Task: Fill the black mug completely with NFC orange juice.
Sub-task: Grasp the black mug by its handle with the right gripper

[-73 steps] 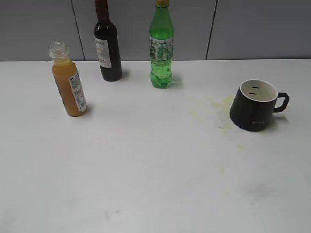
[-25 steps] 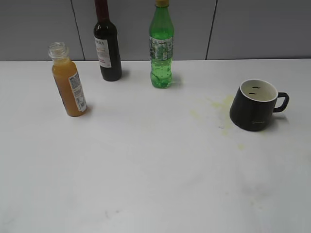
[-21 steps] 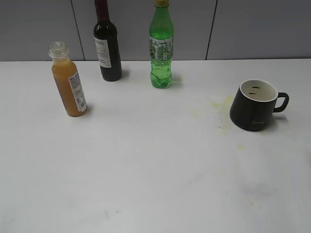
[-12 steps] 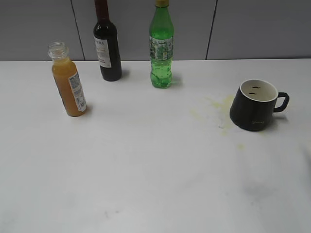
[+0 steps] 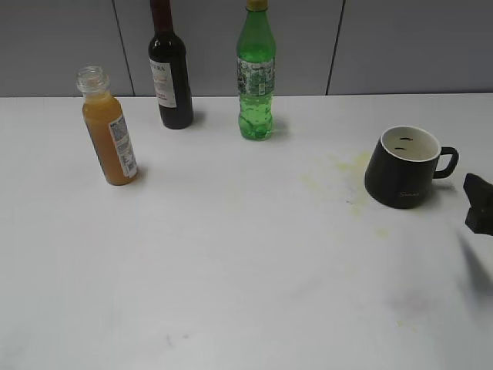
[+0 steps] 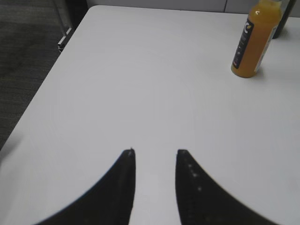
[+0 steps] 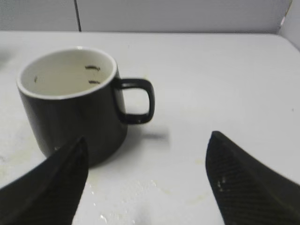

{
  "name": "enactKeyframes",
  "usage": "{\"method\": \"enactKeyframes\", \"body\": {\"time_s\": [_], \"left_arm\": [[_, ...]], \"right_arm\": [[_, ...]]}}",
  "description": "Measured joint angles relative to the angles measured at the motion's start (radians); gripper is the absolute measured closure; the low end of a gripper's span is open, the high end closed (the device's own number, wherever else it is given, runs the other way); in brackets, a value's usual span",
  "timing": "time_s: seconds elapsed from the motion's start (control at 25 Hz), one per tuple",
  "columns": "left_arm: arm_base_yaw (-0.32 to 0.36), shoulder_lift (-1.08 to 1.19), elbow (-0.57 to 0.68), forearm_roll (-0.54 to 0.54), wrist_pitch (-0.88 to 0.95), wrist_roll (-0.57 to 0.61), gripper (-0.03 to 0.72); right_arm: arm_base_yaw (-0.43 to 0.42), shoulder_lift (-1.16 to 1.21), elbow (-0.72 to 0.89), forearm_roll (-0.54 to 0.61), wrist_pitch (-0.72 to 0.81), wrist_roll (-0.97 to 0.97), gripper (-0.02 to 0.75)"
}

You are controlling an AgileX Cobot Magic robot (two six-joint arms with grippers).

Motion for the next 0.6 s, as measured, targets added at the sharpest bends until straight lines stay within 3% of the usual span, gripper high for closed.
{"method": "enactKeyframes", "body": {"time_s": [0.4, 0.6], "left_arm": [[0.0, 0.0, 0.0, 0.0, 0.0, -0.001, 0.452], [0.0, 0.0, 0.0, 0.0, 0.0, -0.001, 0.452]], "right_arm": [[-0.009, 0.174, -0.066, 0.025, -0.002, -0.001, 0.147], [-0.079, 0.226, -0.113, -0.055, -0.002, -0.001, 0.147]]}}
